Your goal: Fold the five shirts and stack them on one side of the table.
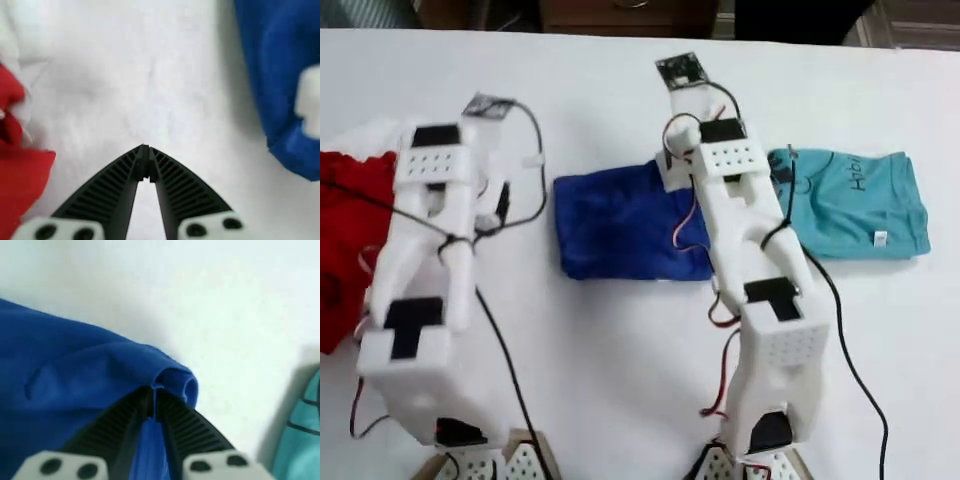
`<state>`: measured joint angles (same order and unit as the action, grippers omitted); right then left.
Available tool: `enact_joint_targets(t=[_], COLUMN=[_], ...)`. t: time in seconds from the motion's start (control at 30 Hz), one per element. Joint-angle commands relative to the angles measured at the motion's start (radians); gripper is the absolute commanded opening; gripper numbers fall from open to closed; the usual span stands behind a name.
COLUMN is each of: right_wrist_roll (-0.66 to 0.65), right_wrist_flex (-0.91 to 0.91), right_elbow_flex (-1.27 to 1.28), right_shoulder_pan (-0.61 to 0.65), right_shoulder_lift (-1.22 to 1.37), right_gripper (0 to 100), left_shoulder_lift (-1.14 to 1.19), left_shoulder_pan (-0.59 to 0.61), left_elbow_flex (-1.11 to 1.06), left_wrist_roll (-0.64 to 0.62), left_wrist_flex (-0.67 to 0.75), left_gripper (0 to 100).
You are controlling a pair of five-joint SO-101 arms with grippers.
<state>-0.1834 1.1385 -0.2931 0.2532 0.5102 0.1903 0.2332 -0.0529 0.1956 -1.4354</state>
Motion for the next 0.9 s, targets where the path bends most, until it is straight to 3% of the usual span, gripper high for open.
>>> enact_joint_targets(t=[0.0,0.2,0.37,0.6,0.87], right_wrist_roll=[0.006,0.006,0.002,0.012,0.155], right_wrist_flex=[-0.005,0.033,0.222,0.437,0.455], right_elbow_flex=[-0.043,-0.087,-0.244,-0.287,-0.267], right_shoulder_pan=[-0.008,-0.016,-0.035,0.001,0.081], right_shoulder_lift=[0.054,0.090,0.013,-0.018,0.051], right_gripper=[2.1,2.2,3.0,27.3,39.9], left_shoulder_lift=[-0.169,-0.299,-0.325,-0.325,-0.324], left_shoulder_pan=[0.035,0.049,0.049,0.051,0.071], left_elbow_flex=[-0.157,-0.320,-0.360,-0.366,-0.366], left_wrist_roll=[0.012,0.014,0.037,0.035,0.034], left_wrist_flex=[0.084,0.169,0.190,0.219,0.227], left_gripper=[3,3,3,3,3])
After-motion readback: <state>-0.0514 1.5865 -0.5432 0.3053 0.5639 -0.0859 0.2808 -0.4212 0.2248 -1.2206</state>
